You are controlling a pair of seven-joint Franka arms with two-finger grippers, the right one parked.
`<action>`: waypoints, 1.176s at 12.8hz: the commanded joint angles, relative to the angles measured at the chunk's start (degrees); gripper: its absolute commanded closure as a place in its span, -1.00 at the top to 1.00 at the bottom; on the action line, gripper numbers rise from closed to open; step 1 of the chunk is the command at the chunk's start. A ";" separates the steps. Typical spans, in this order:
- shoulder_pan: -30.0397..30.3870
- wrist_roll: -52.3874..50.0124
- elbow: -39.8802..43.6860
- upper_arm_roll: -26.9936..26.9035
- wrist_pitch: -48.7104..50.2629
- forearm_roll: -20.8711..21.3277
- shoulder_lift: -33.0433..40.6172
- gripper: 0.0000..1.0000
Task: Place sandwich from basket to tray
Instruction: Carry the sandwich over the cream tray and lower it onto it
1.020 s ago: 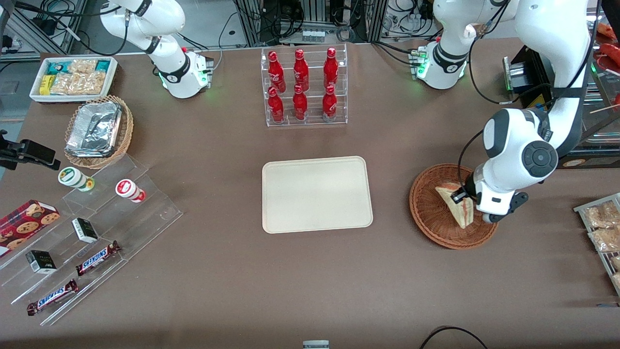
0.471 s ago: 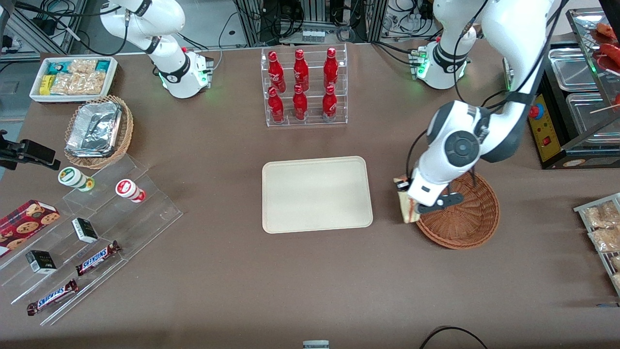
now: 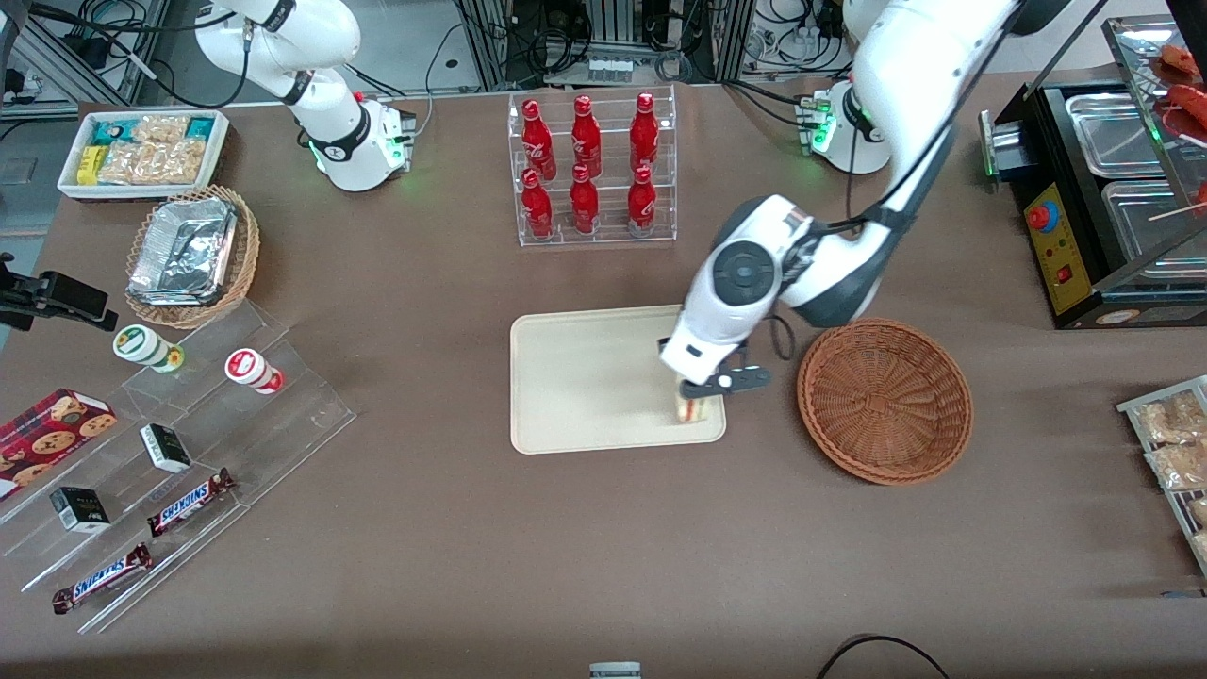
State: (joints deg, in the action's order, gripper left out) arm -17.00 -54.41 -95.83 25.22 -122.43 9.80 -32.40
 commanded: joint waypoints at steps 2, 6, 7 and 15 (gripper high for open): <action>-7.33 -10.96 15.57 -0.35 2.19 6.36 -12.67 -1.00; -9.02 -13.09 17.43 -0.35 3.87 6.28 -14.17 -1.00; -9.28 -13.44 17.52 -0.35 3.96 6.28 -14.35 -1.00; -13.24 -15.55 17.61 -3.51 5.28 6.19 -14.97 -1.00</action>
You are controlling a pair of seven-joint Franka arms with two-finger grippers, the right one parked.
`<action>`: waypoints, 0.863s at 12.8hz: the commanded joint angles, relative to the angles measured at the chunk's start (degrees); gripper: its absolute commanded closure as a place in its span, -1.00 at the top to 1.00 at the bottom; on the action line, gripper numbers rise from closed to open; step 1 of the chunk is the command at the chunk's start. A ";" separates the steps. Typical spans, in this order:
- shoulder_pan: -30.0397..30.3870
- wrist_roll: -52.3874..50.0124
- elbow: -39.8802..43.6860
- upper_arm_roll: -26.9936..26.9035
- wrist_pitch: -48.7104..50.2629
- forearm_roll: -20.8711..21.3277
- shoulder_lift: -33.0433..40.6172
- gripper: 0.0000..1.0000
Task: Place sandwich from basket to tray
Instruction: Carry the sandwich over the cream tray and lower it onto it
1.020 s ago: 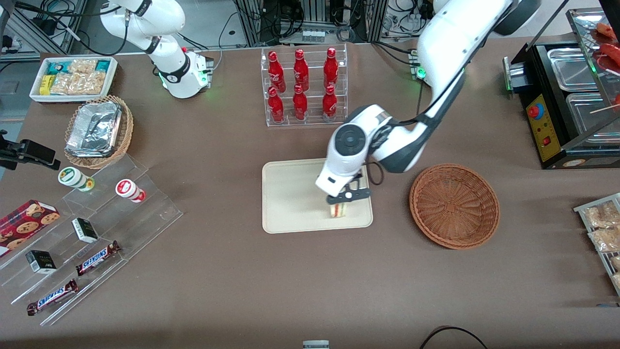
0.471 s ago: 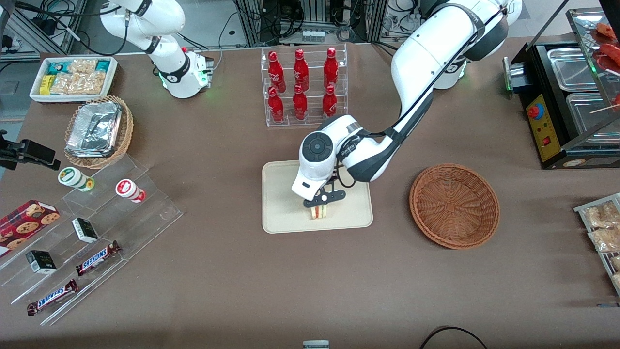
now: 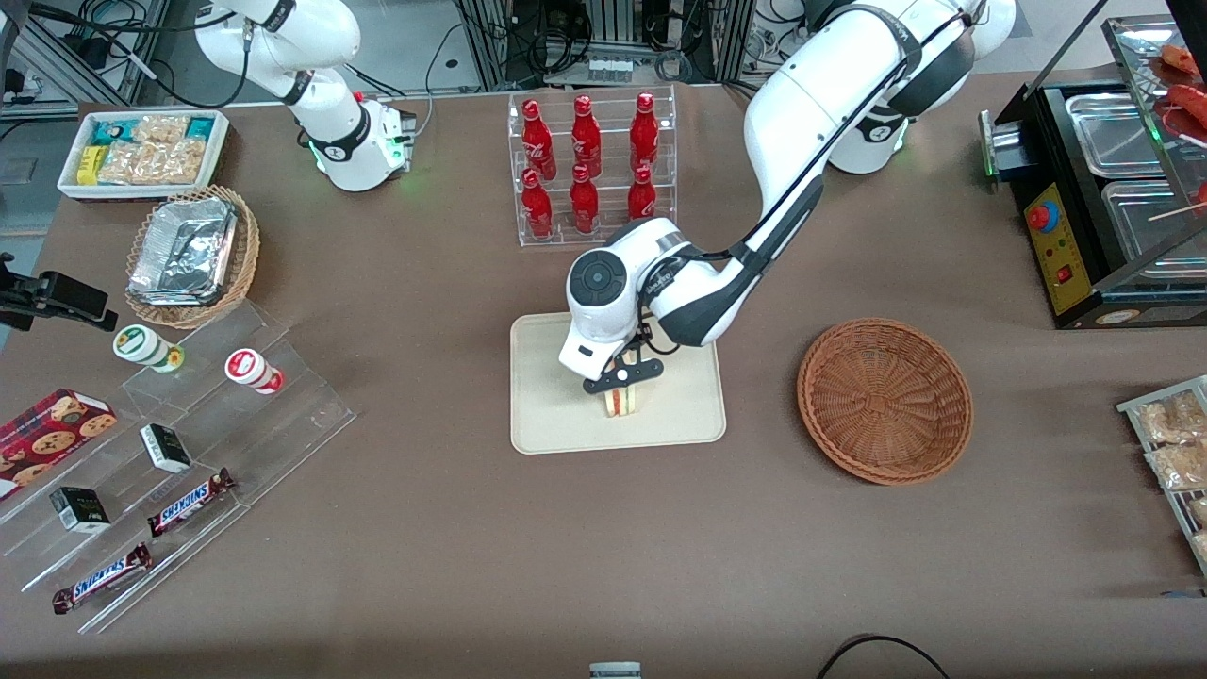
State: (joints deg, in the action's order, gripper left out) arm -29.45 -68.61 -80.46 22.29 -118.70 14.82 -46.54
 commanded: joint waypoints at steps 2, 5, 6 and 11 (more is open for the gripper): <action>-0.44 -1.44 2.24 -0.67 1.45 1.00 -0.57 0.99; 0.09 -1.35 2.33 -0.67 1.72 0.83 1.35 1.00; 0.18 -1.26 2.33 -0.67 2.24 1.00 2.58 1.00; 0.35 -0.56 2.68 -4.95 12.32 0.56 11.80 1.00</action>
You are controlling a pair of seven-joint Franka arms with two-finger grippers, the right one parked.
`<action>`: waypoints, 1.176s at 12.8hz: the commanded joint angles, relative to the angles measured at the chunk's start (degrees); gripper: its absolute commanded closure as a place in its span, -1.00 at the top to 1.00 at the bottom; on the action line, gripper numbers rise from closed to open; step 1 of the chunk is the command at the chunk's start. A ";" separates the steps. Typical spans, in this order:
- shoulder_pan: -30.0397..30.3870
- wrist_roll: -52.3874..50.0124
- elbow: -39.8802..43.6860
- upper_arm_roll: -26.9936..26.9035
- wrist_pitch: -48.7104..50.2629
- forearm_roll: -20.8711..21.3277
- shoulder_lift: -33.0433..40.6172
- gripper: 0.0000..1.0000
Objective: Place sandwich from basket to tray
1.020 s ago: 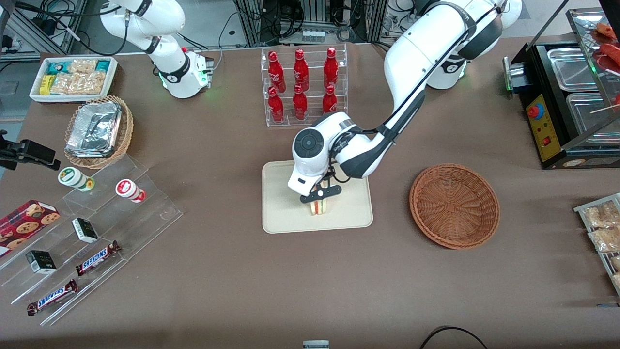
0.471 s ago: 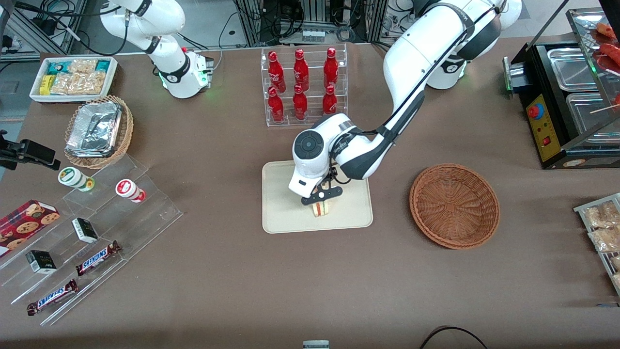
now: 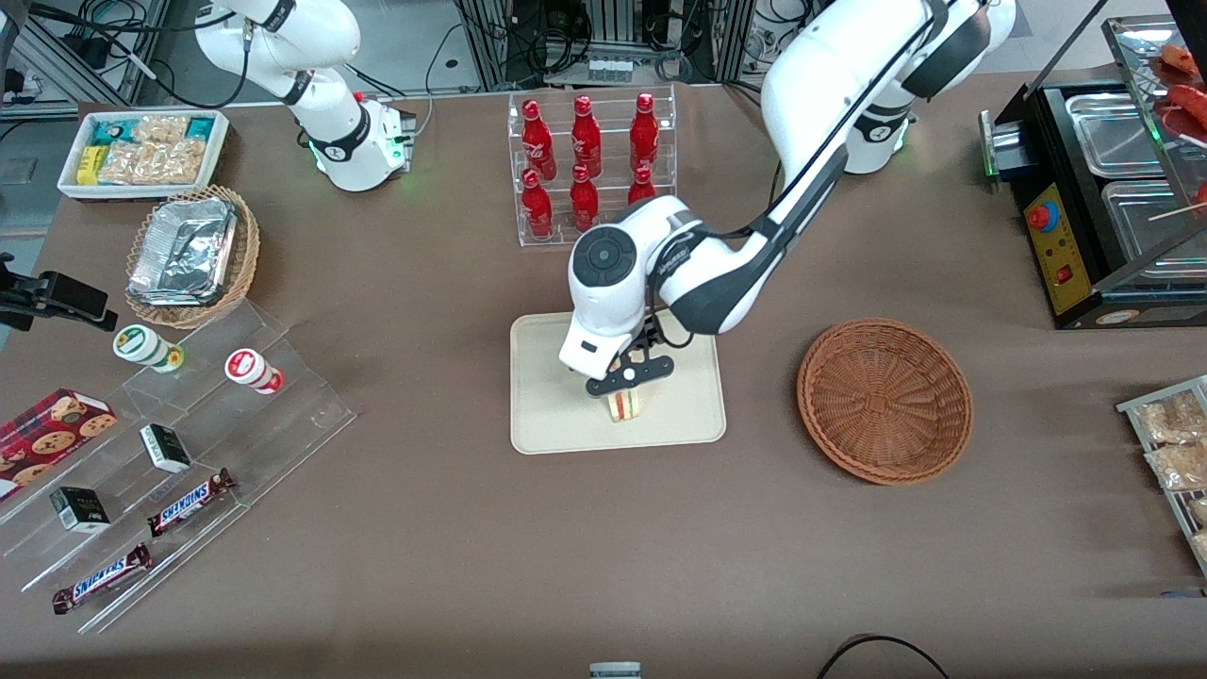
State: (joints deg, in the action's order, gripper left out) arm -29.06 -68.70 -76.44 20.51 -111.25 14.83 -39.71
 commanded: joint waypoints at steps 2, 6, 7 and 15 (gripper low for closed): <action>0.05 -0.03 -1.69 -6.52 5.95 0.29 7.36 1.00; 7.07 19.17 -5.28 -8.91 6.48 -5.68 12.44 1.00; 9.26 22.18 -7.56 -8.91 6.39 -6.21 14.29 1.00; 25.43 52.57 -20.33 -8.82 11.38 -13.67 30.38 1.00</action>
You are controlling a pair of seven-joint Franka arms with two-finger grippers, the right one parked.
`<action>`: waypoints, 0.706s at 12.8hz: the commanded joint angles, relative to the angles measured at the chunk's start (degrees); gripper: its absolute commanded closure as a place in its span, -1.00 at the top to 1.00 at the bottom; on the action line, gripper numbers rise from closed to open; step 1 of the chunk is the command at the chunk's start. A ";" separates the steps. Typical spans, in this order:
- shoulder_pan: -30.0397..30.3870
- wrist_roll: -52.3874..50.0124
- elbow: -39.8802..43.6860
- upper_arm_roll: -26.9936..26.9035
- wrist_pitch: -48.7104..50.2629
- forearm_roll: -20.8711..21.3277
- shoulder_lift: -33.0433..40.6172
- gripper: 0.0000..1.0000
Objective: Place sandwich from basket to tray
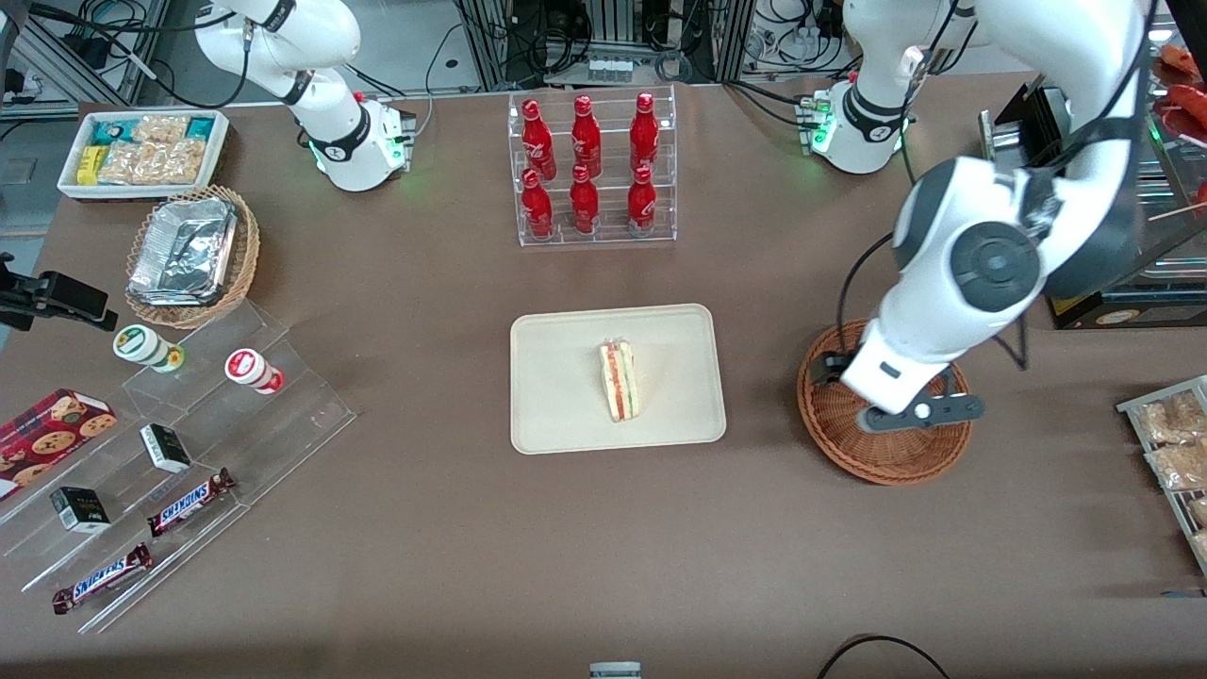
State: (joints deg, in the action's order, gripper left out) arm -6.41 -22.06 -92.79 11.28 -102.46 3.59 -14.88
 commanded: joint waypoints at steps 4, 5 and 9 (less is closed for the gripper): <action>6.23 20.54 -3.36 -0.91 12.00 -2.53 11.00 1.00; 6.15 23.44 -3.27 -3.00 13.41 -2.53 12.31 1.00; 6.15 29.17 1.20 -7.32 22.02 -2.27 14.78 1.00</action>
State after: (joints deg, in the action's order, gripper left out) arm -0.43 4.64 -93.13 5.42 -83.26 2.13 -1.76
